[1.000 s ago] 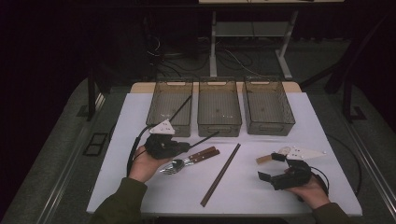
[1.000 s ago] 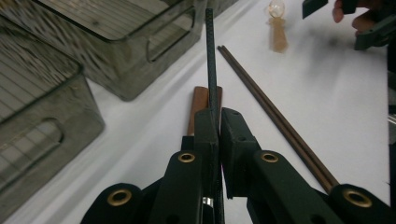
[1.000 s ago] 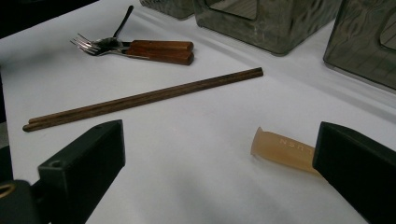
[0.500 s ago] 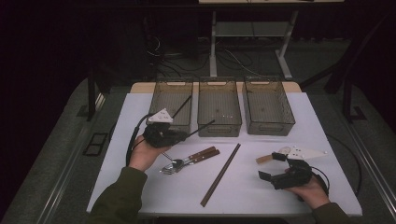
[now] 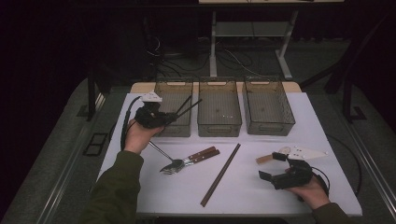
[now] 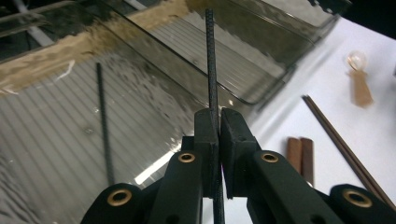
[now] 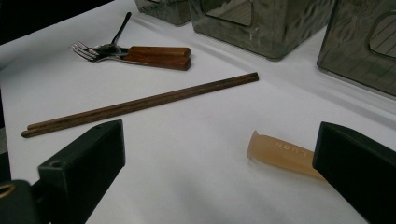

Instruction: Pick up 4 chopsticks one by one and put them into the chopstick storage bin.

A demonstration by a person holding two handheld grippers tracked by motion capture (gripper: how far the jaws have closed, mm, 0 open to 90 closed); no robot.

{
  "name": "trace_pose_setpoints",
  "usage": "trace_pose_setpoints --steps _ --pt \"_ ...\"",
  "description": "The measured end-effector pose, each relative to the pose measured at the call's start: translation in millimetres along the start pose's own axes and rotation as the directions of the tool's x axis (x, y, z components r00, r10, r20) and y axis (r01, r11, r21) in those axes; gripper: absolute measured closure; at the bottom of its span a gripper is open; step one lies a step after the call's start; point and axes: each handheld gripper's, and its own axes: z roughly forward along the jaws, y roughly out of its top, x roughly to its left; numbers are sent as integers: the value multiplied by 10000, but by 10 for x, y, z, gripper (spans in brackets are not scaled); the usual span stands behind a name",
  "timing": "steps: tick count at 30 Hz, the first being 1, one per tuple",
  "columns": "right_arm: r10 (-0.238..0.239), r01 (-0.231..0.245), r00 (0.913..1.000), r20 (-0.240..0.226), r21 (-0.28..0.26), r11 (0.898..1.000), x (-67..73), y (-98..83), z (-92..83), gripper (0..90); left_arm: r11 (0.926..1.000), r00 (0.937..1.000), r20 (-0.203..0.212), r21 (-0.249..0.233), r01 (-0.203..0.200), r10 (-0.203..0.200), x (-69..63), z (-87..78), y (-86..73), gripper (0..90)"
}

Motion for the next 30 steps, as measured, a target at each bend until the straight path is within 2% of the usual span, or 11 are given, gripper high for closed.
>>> trace_pose_setpoints --steps 7,11,15,16,22,23,24,25,30 --pt "15 -15 10000 17 -9 10000 12 -4 3 24 9993 9983 -457 -8 372 -372 160 72 81 858" --pt "43 -43 10000 -4 -25 10000 15 -3 0 24 9976 9945 -806 -182 662 -674 280 113 113 858" --pt "12 -12 10000 -31 3 10000 22 -5 -5 24 9939 9870 -1183 -324 1058 -1089 395 168 126 858" --pt "34 -34 10000 -38 -19 10000 25 -5 -7 24 9940 9859 -1274 -287 1054 -1082 430 181 128 858" --pt "41 -42 10000 -15 -62 10000 24 -8 -11 23 9803 9667 -1645 -571 1889 -1959 567 288 114 858" --pt "35 -35 10000 -10 -82 10000 24 -7 -12 24 9763 9628 -1642 -638 2069 -2147 577 308 114 857" --pt "35 -35 10000 -7 -97 9999 24 -8 -13 24 9771 9633 -1656 -590 2043 -2114 595 320 118 858" --pt "25 -25 10000 -4 -90 10000 25 -8 -15 24 9759 9607 -1728 -566 2106 -2173 600 338 125 858" --pt "74 -74 10000 -25 -112 9999 27 -6 -19 24 9736 9556 -1864 -409 2245 -2282 637 425 158 857"
